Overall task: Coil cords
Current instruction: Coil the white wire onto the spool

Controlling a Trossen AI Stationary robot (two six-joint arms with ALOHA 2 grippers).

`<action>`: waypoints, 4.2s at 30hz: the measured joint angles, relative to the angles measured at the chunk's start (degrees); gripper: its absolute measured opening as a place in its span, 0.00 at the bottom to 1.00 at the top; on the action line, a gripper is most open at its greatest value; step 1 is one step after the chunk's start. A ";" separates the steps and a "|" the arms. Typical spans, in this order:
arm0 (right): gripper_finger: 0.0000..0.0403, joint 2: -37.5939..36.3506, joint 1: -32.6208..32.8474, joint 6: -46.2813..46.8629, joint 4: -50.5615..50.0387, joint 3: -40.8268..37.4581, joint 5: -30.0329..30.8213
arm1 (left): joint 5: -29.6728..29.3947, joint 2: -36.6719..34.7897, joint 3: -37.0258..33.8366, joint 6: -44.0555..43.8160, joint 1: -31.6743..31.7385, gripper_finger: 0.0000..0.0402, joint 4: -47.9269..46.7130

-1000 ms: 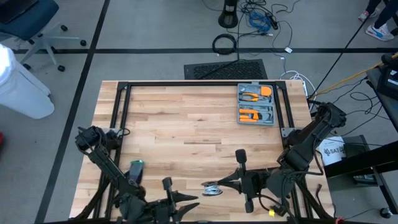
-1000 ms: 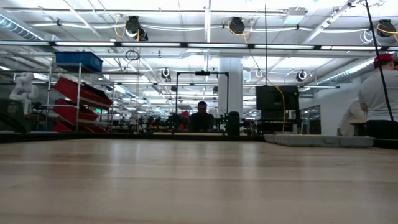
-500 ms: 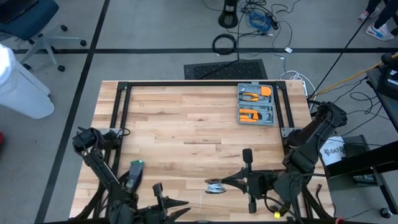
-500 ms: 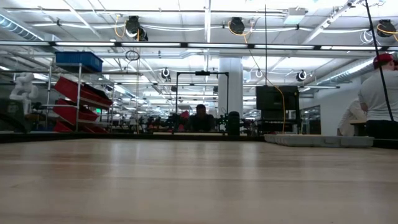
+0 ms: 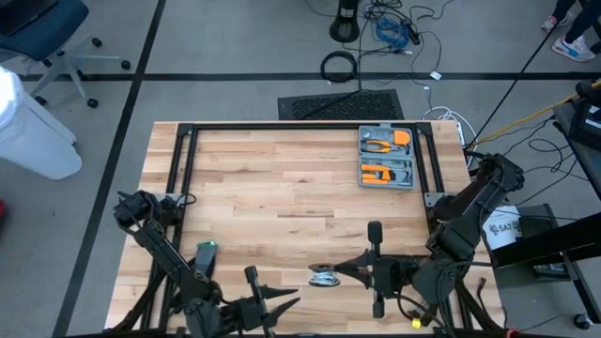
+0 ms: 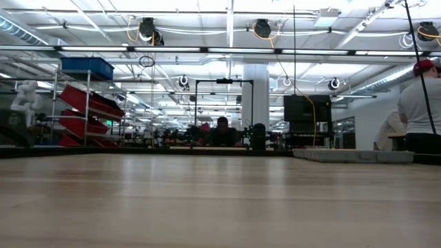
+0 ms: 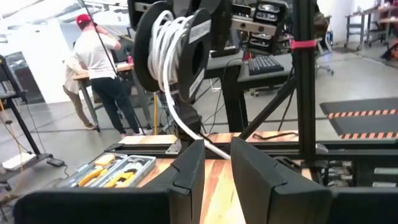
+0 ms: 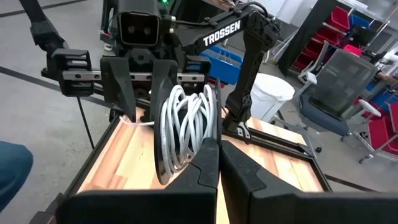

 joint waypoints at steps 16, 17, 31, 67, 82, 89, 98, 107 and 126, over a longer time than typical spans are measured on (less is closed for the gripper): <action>0.00 0.02 0.37 2.03 -1.38 0.00 -0.57 | -3.09 0.11 2.01 38.97 -1.22 0.21 1.85; 0.00 0.02 0.37 2.02 -1.34 0.00 -0.57 | -3.08 0.11 2.86 39.73 -1.13 0.21 1.87; 0.00 0.04 0.23 3.49 -0.51 0.00 -4.84 | 3.44 0.05 9.98 56.00 -1.55 0.21 -10.35; 0.00 2.92 -22.03 17.93 -18.92 0.00 -35.71 | -20.67 -4.56 9.92 28.76 -4.53 0.21 0.66; 0.00 20.09 -40.60 7.88 -13.07 0.00 -73.48 | -22.05 -5.60 9.94 30.92 -6.69 0.21 0.78; 0.00 26.39 -44.05 4.84 -13.19 0.00 -77.11 | -23.78 -5.60 9.94 29.91 -7.82 0.21 0.68; 0.00 30.77 -46.20 1.43 -13.48 0.00 -86.77 | -23.82 -5.60 9.94 29.83 -7.83 0.21 0.67; 0.00 33.61 -46.69 0.31 -12.51 0.00 -87.14 | -23.85 -5.60 9.94 29.86 -7.59 0.21 0.65; 0.12 34.77 -48.73 0.74 -11.20 0.00 -84.04 | -23.88 -5.60 9.94 30.39 -7.33 0.21 0.20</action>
